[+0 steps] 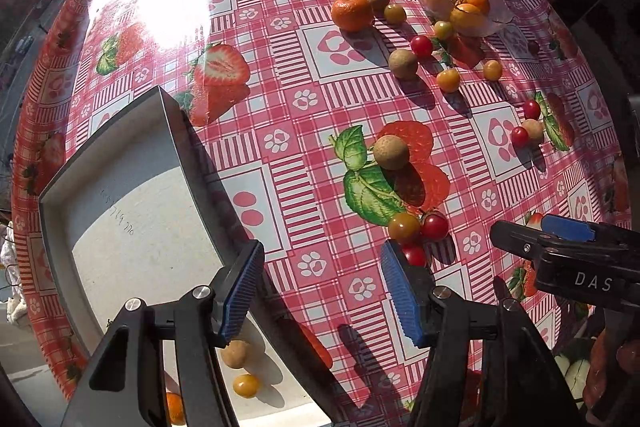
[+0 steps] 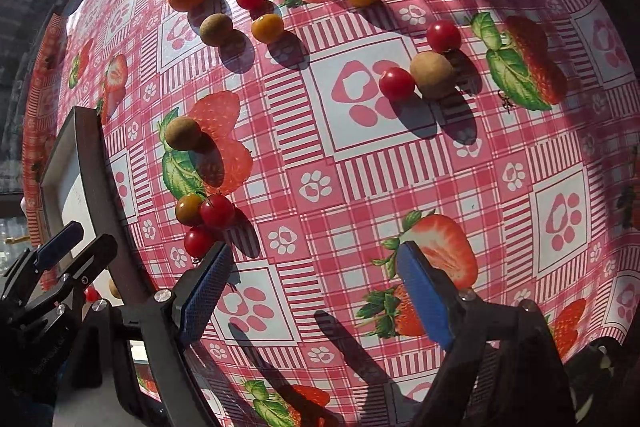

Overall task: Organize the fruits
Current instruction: 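Grasp a kiwi with the left gripper while the right gripper grasps a red cherry tomato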

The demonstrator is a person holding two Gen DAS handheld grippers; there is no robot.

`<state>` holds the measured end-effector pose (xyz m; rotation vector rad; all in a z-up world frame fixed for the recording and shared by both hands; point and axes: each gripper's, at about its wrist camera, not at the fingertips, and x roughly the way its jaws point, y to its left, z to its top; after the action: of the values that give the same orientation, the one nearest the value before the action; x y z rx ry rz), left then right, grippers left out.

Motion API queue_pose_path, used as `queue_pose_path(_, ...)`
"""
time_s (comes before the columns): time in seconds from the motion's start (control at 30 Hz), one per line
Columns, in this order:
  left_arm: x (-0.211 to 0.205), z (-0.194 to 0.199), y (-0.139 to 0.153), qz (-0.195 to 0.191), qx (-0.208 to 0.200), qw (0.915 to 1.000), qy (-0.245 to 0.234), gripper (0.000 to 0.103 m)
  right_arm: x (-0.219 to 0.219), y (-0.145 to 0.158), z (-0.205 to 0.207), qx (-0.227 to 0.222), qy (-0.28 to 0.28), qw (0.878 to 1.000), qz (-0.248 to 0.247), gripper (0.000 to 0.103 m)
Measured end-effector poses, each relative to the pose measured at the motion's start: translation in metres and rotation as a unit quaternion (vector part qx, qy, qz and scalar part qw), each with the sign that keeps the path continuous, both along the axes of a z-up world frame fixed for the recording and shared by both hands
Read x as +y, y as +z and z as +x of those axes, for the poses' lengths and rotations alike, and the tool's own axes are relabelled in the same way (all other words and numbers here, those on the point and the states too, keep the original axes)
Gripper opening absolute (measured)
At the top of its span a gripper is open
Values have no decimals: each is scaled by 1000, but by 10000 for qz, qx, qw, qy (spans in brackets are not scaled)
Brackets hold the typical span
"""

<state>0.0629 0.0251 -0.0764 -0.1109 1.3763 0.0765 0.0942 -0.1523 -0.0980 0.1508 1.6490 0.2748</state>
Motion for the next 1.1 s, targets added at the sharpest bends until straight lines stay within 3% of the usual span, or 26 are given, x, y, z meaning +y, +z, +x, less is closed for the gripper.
queue_pose_path(0.13,-15,24,-9,-60,-46,9999,-70,62,-15,-7,13,-115,-191,9997,-61,86)
queue_pose_path(0.33,-26,49,-28,28,-12,9999,-118,62,-28,-16,32,-278,-402,9988,-95,76)
queue_pose_path(0.63,-28,65,-45,132,-15,9999,-3,62,-17,-17,58,-661,-309,9972,-135,73)
queue_pose_path(0.7,-30,65,-45,162,-59,9998,-22,62,-8,-18,66,-736,-268,9967,-191,64)
queue_pose_path(0.83,-32,73,-48,173,-99,9998,-7,62,2,-18,73,-823,-155,9959,-340,37)
queue_pose_path(0.87,-33,75,-49,182,-111,9998,-8,61,2,-18,73,-835,-150,9958,-355,28)
queue_pose_path(0.93,-33,72,-46,190,-166,9997,-5,50,10,-22,79,-840,-146,9958,-329,21)
queue_pose_path(1.0,-34,72,-44,179,-196,9996,-46,28,6,-22,77,-811,-144,9964,-217,21)
queue_pose_path(1.1,-32,64,-38,-19,-225,9997,-19,28,-5,-19,71,-739,-179,9971,-4,21)
